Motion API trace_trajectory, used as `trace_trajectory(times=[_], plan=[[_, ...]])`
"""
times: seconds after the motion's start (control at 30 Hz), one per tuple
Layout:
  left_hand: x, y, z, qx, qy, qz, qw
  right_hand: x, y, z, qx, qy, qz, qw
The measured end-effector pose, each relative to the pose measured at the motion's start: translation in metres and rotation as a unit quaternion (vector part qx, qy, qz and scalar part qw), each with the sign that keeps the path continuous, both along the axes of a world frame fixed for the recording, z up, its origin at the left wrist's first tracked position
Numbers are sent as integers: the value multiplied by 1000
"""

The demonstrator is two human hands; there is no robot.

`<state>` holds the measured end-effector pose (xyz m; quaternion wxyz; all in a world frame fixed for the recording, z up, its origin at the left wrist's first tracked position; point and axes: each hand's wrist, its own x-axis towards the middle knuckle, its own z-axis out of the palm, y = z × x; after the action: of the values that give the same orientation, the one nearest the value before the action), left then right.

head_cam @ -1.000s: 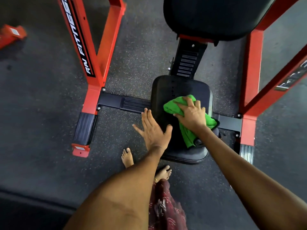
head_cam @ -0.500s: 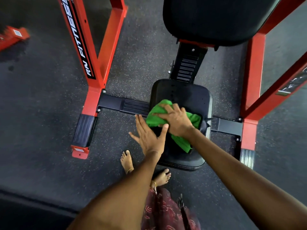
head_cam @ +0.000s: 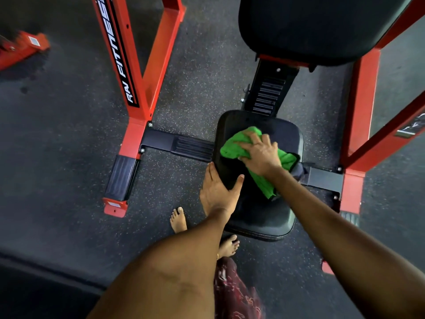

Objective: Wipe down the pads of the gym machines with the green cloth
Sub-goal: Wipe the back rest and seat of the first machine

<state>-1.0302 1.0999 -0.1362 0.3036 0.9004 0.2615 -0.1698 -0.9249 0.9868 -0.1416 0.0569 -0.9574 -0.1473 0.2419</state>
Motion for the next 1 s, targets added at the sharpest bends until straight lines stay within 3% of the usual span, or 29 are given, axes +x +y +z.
trace_trajectory(times=[0.1, 0.17, 0.3, 0.37, 0.43, 0.57, 0.73, 0.9, 1.0], plan=[[0, -1, -1, 0, 1, 4, 1000, -21, -10, 6, 51, -3, 99, 994], [1, -1, -2, 8, 2, 0, 1000, -23, -36, 5, 77, 16, 97, 992], [0, 0, -3, 13, -7, -7, 1000, -4, -80, -9, 38, 7, -63, 997], [0, 0, -4, 16, -9, -12, 1000, 12, -71, -15, 3, 6, -151, 989], [-1, -1, -4, 13, -8, -12, 1000, 19, -47, -17, -13, 4, -176, 984], [-1, 0, -6, 24, -11, -26, 999, 10, -10, -8, -5, -1, -88, 996], [-3, 2, -13, 71, -40, -145, 986, -19, -36, 0, 61, -8, 64, 996], [-4, 2, -16, 70, -65, -126, 987, 7, -63, -12, 10, 16, -159, 987], [-5, 2, -13, 47, -83, -79, 992, 7, -30, -5, -22, 13, -128, 991]])
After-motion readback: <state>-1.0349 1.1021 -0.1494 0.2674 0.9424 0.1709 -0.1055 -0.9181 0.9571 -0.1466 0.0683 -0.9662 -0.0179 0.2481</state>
